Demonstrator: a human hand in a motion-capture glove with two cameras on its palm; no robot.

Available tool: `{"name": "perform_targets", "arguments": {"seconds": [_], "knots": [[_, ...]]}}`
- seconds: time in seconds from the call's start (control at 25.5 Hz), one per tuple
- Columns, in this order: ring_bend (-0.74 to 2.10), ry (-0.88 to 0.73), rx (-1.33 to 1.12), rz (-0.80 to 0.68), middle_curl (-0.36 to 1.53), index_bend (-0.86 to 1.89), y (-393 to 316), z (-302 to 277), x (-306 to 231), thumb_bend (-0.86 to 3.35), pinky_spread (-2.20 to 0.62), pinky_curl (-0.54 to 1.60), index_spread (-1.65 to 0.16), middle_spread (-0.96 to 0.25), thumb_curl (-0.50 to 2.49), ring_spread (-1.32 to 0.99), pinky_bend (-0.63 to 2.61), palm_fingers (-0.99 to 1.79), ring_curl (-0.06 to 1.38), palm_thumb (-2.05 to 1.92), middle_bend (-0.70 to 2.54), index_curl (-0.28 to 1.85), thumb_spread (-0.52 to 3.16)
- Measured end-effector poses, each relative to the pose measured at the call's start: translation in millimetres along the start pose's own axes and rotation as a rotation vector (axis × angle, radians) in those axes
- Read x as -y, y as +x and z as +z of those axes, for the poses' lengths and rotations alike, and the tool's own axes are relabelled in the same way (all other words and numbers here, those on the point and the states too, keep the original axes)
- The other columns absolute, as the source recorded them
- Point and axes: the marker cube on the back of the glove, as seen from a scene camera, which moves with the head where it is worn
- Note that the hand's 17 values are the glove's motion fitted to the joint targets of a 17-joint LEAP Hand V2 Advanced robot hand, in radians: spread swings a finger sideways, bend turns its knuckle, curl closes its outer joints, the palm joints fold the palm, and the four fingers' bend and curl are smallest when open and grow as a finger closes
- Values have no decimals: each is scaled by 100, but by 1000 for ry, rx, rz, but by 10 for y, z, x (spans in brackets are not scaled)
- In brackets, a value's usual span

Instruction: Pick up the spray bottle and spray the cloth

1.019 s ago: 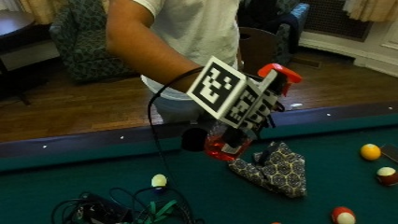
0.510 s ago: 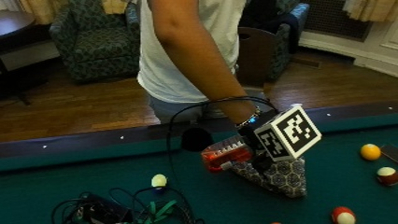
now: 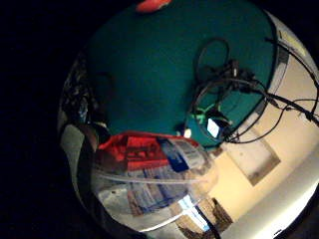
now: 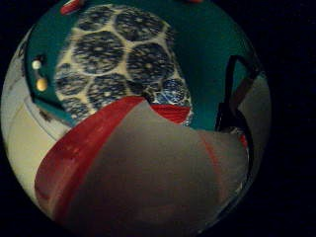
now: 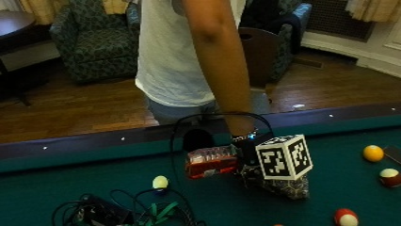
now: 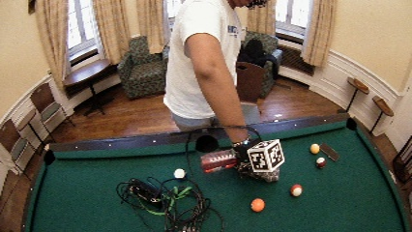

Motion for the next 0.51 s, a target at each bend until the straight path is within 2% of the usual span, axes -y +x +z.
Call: {"name": "perform_targets", "arguments": {"seconds": [0.24, 0.51], "knots": [[60, -55, -106, 34, 51, 29, 47, 139, 17, -4, -23, 37, -29, -21, 76, -22, 37, 135, 45, 90, 58, 57, 35], [60, -66, -124, 52, 51, 28, 53, 145, 33, -3, -23, 38, -29, -20, 77, -22, 38, 135, 45, 90, 58, 57, 36]]}}
